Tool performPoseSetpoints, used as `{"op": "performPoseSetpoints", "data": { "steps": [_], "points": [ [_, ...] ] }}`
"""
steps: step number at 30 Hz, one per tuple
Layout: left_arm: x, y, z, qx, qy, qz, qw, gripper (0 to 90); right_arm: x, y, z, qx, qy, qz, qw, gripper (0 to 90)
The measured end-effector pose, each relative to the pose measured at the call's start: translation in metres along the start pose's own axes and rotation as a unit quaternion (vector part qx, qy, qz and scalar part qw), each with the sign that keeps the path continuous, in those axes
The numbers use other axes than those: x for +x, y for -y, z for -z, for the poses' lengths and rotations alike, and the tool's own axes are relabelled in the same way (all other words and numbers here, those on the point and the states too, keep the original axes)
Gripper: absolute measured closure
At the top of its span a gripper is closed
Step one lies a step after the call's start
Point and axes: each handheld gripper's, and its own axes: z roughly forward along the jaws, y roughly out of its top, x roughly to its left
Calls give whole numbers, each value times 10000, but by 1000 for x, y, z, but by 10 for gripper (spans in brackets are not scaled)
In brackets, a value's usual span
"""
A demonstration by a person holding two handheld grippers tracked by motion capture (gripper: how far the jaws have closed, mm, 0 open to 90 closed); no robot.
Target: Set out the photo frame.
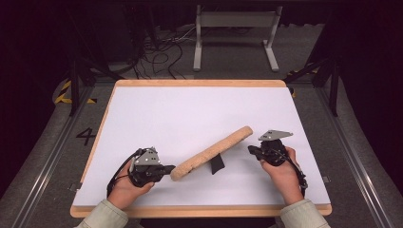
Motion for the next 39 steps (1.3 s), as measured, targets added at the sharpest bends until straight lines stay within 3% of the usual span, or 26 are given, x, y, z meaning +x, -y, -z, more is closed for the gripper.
{"op": "performPoseSetpoints", "data": {
  "steps": [8,14,18,28,31,34,37,39],
  "points": [
    [-12,-4,-6,136,383,-316,9987,898,0,6,20,-127,62,-14,9999,900],
    [-24,-10,-13,244,704,-633,9952,898,-2,10,23,-105,102,-73,9999,900],
    [-31,-13,-18,315,779,-848,9929,897,-2,11,25,-107,97,-61,9999,900],
    [-43,-19,-28,337,1088,-1017,9883,897,2,13,25,-74,118,9,9999,900],
    [-46,-21,-30,354,1086,-1064,9877,897,4,14,25,-65,110,51,9999,900],
    [-43,-20,-24,278,1072,-1004,9888,893,4,16,26,-56,107,40,9999,900],
    [-41,-20,-12,8,1274,-869,9880,893,4,17,27,-53,104,45,9999,900],
    [-39,-22,-1,-293,1537,-840,9841,895,4,17,28,-39,107,46,9999,900]
  ]
}}
